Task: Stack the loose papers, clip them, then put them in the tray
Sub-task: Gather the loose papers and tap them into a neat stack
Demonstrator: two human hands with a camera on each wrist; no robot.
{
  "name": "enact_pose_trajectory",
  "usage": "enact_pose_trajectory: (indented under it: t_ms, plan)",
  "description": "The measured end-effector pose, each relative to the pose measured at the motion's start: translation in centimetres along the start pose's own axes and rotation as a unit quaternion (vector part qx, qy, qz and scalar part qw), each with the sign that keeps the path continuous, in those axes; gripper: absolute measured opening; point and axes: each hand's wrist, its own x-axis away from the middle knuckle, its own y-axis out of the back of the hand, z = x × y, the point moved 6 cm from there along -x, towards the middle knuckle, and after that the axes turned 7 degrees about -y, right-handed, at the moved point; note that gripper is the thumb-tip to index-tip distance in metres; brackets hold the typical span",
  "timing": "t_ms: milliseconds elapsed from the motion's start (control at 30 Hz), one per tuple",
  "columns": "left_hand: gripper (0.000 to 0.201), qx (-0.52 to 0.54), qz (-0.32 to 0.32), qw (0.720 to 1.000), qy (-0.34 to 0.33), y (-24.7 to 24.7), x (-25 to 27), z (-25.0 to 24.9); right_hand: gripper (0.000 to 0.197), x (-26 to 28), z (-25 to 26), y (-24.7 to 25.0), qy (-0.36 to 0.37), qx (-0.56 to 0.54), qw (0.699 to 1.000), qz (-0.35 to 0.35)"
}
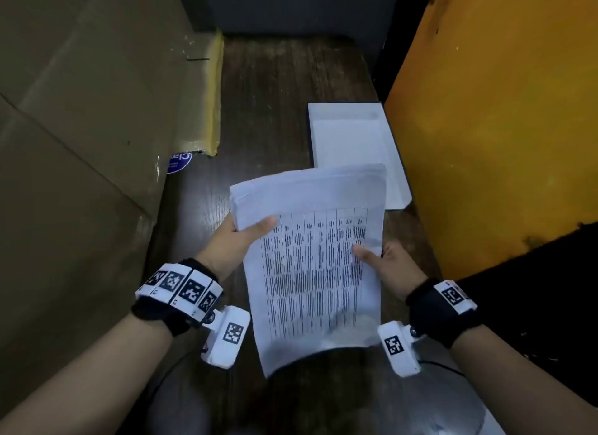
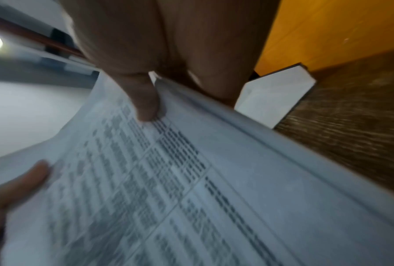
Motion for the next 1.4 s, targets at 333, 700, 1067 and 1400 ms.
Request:
enact_pose_trajectory:
  t_ms: [333,700,1067,1400]
  plan:
    - [0.034,-0.125,-0.028,0.965,-0.23,-2.2,2.2,-3.4,0.007,0.8,4.1,-1.7,0.148,-0.036,0.984,-0.092]
    - [0.073,-0.258,0.016,0.897,-0.358,-3.6,1.2,-4.9,0.067,2.7,10.2,-1.3,0.339,0.082,0.932,-0.096]
    - [0.044,-0.176,0.01,0.933,-0.312,-2.8,0.5,-4.9,0.035,2.7,10.4,-0.8,0.351,0.065,0.927,-0.113]
    - [0.04,-0.052,-0.067,0.983,-0.164,-1.7,-0.8,-2.3,0.035,0.3,7.3,0.1,0.205,-0.036,0.973,-0.101]
